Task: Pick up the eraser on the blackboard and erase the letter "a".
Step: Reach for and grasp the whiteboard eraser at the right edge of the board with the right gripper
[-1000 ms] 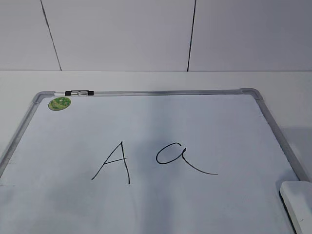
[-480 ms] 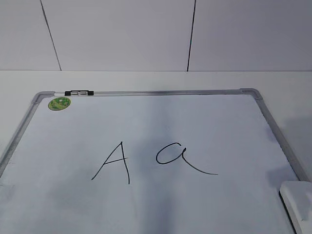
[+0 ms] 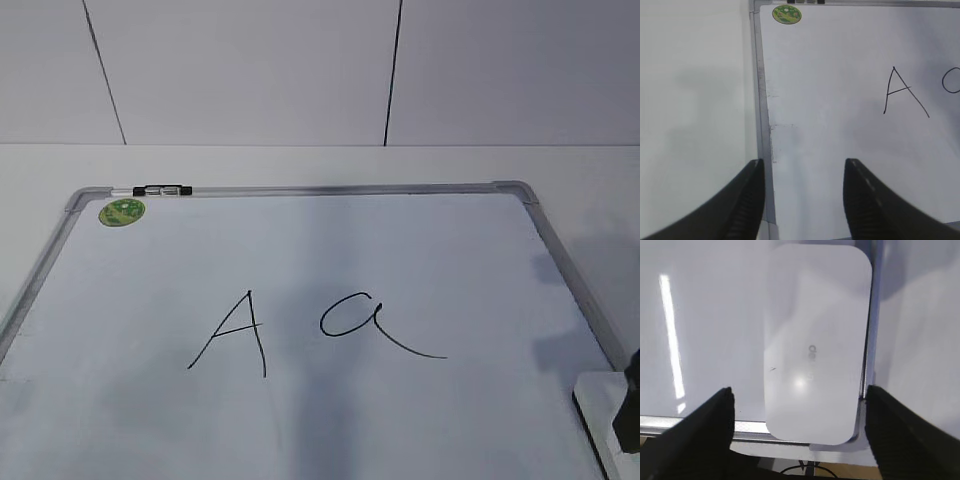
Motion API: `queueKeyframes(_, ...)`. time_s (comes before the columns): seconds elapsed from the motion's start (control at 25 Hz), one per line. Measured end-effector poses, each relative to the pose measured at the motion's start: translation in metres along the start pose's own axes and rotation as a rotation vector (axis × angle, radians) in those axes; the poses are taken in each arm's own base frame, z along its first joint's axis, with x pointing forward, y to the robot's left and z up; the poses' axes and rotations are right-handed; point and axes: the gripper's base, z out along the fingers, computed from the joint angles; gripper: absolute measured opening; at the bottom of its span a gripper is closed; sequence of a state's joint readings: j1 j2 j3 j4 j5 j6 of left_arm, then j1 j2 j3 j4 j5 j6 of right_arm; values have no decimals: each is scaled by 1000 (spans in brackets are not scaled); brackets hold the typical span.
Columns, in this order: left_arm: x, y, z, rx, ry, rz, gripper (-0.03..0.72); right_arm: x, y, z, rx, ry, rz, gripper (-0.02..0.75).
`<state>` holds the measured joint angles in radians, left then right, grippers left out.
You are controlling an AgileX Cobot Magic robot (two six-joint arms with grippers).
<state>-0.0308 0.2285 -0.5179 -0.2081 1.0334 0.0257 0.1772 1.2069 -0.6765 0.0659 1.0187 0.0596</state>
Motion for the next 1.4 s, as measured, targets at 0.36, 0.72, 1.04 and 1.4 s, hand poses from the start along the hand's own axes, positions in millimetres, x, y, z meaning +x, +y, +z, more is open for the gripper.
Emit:
queueKeyframes(0.36,0,0,0,0,4,-3,391,-6,0,8,5,11,-6,647)
queueKeyframes(0.72,2,0,0,0,22,-18,391,-9,-2,14,27,30,-28,647)
queueKeyframes(1.04,2,0,0,0,22,-26,393,-13,-2,23,30,56,-27,648)
queueKeyframes(1.4,2,0,0,0,23,-26,393,-19,-2,33,29,73,-22,648)
